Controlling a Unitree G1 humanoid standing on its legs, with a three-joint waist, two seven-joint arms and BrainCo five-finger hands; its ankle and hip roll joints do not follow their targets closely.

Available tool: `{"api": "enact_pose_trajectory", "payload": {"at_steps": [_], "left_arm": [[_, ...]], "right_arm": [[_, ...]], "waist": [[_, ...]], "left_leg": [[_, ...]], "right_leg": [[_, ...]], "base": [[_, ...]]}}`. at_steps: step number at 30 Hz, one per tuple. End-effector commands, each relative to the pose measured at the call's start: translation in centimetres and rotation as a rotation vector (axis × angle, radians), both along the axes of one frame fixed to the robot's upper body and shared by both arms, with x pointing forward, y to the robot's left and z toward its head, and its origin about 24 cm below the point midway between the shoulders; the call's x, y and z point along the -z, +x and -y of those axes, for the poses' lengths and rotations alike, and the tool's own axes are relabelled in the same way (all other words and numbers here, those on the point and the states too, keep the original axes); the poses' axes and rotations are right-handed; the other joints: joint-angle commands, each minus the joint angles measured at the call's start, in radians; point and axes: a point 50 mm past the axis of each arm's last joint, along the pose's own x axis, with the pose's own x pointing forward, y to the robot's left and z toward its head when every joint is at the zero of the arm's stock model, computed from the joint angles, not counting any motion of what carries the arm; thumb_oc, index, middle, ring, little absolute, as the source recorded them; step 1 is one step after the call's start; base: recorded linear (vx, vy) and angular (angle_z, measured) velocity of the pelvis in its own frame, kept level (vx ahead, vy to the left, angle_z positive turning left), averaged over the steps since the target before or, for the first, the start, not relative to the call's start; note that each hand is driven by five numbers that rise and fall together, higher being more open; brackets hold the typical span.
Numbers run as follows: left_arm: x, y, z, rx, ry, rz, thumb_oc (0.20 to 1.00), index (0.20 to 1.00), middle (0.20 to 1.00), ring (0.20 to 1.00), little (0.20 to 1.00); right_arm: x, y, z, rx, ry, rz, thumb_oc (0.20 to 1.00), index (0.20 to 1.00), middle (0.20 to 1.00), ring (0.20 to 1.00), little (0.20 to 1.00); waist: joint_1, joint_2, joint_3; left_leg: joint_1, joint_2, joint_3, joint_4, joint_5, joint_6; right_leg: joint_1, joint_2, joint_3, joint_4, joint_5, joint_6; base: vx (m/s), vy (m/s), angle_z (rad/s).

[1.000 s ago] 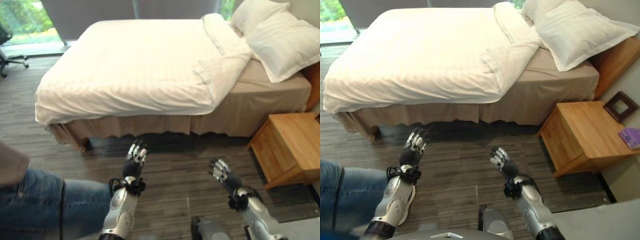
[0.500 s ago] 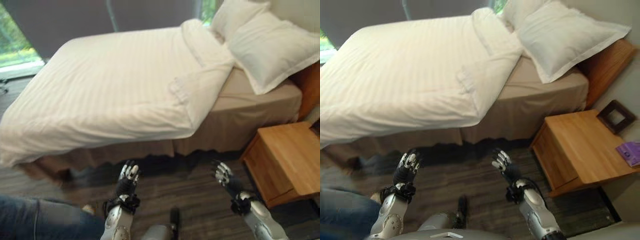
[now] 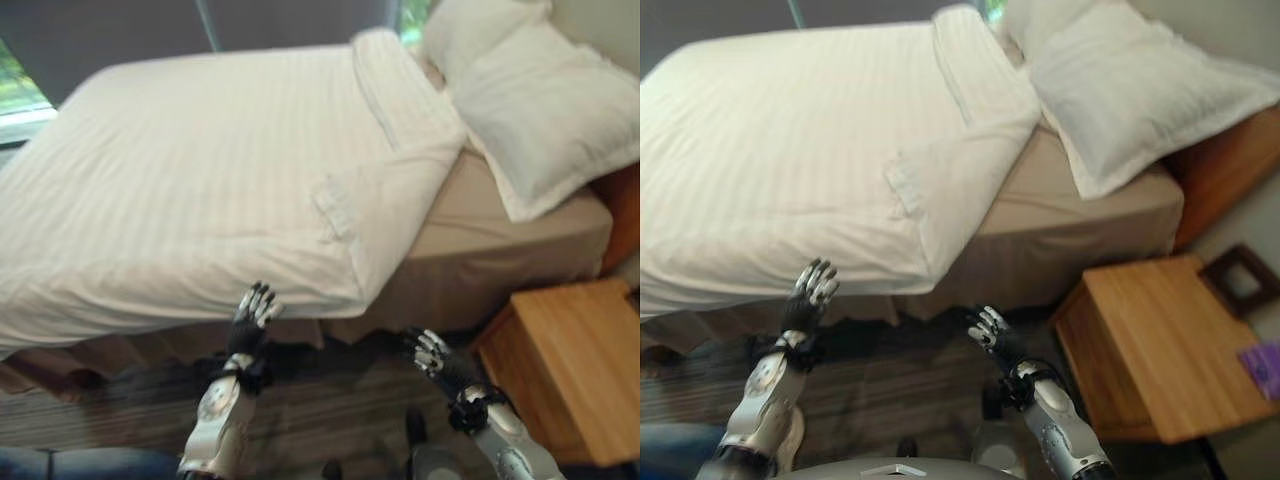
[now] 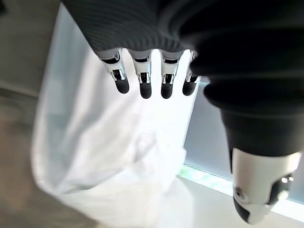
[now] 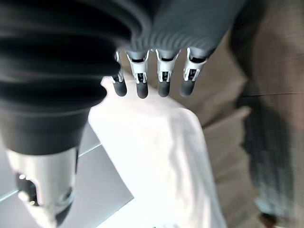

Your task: Making the bed.

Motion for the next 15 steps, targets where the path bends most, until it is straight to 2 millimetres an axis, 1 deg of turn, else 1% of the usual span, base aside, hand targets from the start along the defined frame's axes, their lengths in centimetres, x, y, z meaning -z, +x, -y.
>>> {"api": "enact_pose_trajectory", "payload": {"at_steps": [1, 2, 3, 5, 6, 7, 8, 9, 10, 11, 12, 14, 15], "left_arm": [[-4.8, 3.0, 0.0, 0.076, 0.122, 0.208, 1.0, 1.0, 1.0, 1.0, 1.0], [-6.8, 4.2, -1.3, 0.051, 0.206, 0.261, 1.0, 1.0, 1.0, 1.0, 1.0], [-7.4, 4.9, -2.3, 0.028, 0.264, 0.26, 1.0, 1.0, 1.0, 1.0, 1.0], [-9.5, 7.0, -4.4, 0.004, 0.428, 0.269, 1.0, 1.0, 1.0, 1.0, 1.0], [-11.0, 8.3, -5.7, -0.013, 0.543, 0.265, 1.0, 1.0, 1.0, 1.0, 1.0], [-11.1, 8.4, -5.7, -0.012, 0.544, 0.267, 1.0, 1.0, 1.0, 1.0, 1.0], [-14.2, 10.0, -8.5, -0.07, 0.706, 0.263, 1.0, 1.0, 1.0, 1.0, 1.0], [-15.9, 10.9, -9.8, -0.11, 0.807, 0.251, 1.0, 1.0, 1.0, 1.0, 1.0], [-16.0, 11.0, -9.8, -0.108, 0.808, 0.254, 1.0, 1.0, 1.0, 1.0, 1.0], [-18.1, 12.1, -11.3, -0.159, 0.881, 0.226, 1.0, 1.0, 1.0, 1.0, 1.0], [-18.8, 12.6, -12.2, -0.2, 0.911, 0.187, 1.0, 1.0, 1.0, 1.0, 1.0], [-20.8, 13.6, -12.9, -0.253, 0.961, 0.17, 1.0, 1.0, 1.0, 1.0, 1.0], [-21.6, 13.8, -13.4, -0.286, 0.944, 0.161, 1.0, 1.0, 1.0, 1.0, 1.0]], "right_arm": [[-2.4, 1.1, 0.1, -0.033, 0.003, 0.127, 1.0, 1.0, 1.0, 1.0, 1.0], [-2.1, 1.0, 0.3, -0.02, 0.019, 0.109, 1.0, 1.0, 1.0, 1.0, 1.0], [-2.0, 0.9, 0.1, -0.029, 0.029, 0.098, 1.0, 1.0, 1.0, 1.0, 1.0], [-1.7, 0.3, -0.2, -0.07, 0.036, 0.077, 1.0, 1.0, 1.0, 1.0, 1.0], [-1.4, 0.0, -0.4, -0.097, 0.038, 0.065, 1.0, 1.0, 1.0, 1.0, 1.0], [-1.5, 0.1, -0.4, -0.096, 0.039, 0.067, 1.0, 1.0, 1.0, 1.0, 1.0], [-1.1, -0.7, -0.7, -0.14, 0.049, 0.047, 1.0, 1.0, 1.0, 1.0, 1.0], [-0.9, -1.1, -0.8, -0.158, 0.049, 0.041, 1.0, 1.0, 1.0, 1.0, 1.0], [-0.9, -1.0, -0.8, -0.156, 0.05, 0.042, 1.0, 1.0, 1.0, 1.0, 1.0], [-0.9, -1.5, -0.7, -0.161, 0.057, 0.039, 1.0, 1.0, 1.0, 1.0, 1.0], [-0.7, -1.7, -0.5, -0.154, 0.048, 0.031, 1.0, 1.0, 1.0, 1.0, 1.0], [-0.6, -1.8, 0.2, -0.116, 0.044, 0.029, 1.0, 1.0, 1.0, 1.0, 1.0], [-0.6, -1.8, 0.5, -0.095, 0.048, 0.025, 1.0, 1.0, 1.0, 1.0, 1.0]], "waist": [[-0.03, 0.001, -0.035], [-0.045, 0.009, -0.037], [-0.053, 0.012, -0.041], [-0.077, 0.017, -0.046], [-0.092, 0.021, -0.046], [-0.09, 0.02, -0.044], [-0.117, 0.027, -0.044], [-0.129, 0.03, -0.041], [-0.126, 0.029, -0.04], [-0.146, 0.034, -0.033], [-0.163, 0.039, -0.025], [-0.183, 0.046, -0.01], [-0.191, 0.049, -0.005]], "left_leg": [[-0.053, 0.004, 0.053, 0.006, 0.048, -0.011], [-0.047, 0.013, 0.06, -0.006, 0.055, -0.019], [-0.044, 0.017, 0.064, -0.013, 0.057, -0.022], [-0.042, 0.024, 0.08, -0.015, 0.057, -0.029], [-0.041, 0.026, 0.089, -0.015, 0.057, -0.032], [-0.04, 0.026, 0.089, -0.015, 0.057, -0.032], [-0.046, 0.031, 0.111, -0.015, 0.056, -0.036], [-0.053, 0.033, 0.125, -0.015, 0.057, -0.039], [-0.053, 0.034, 0.126, -0.015, 0.057, -0.039], [-0.069, 0.036, 0.139, -0.015, 0.061, -0.042], [-0.08, 0.036, 0.143, -0.015, 0.065, -0.043], [-0.104, 0.037, 0.145, -0.015, 0.071, -0.046], [-0.114, 0.038, 0.147, -0.015, 0.074, -0.047]], "right_leg": [[0.11, 0.005, -0.028, -0.001, -0.121, 0.046], [0.112, 0.015, -0.026, -0.001, -0.127, 0.042], [0.112, 0.02, -0.022, -0.001, -0.131, 0.041], [0.112, 0.029, -0.012, -0.001, -0.133, 0.039], [0.108, 0.034, -0.006, -0.001, -0.131, 0.038], [0.109, 0.034, -0.005, -0.001, -0.131, 0.038], [0.093, 0.042, 0.009, -0.001, -0.126, 0.042], [0.08, 0.045, 0.017, -0.001, -0.121, 0.044], [0.08, 0.045, 0.018, -0.001, -0.121, 0.044], [0.056, 0.048, 0.025, -0.001, -0.112, 0.045], [0.043, 0.049, 0.029, -0.001, -0.108, 0.046], [0.014, 0.048, 0.034, -0.001, -0.099, 0.048], [0.0, 0.047, 0.036, -0.001, -0.096, 0.049]], "base": [[0.07, -0.059, 0.04], [0.06, -0.043, 0.08], [0.08, -0.057, 0.17], [0.06, -0.04, 0.06], [0.03, -0.024, -0.07], [0.01, -0.025, -0.22], [-0.01, -0.017, -0.22], [-0.01, -0.017, -0.26], [-0.03, -0.01, -0.39], [-0.05, -0.009, -0.52], [-0.07, -0.014, -0.53], [-0.05, -0.001, -0.18], [-0.03, 0.004, -0.05]]}}
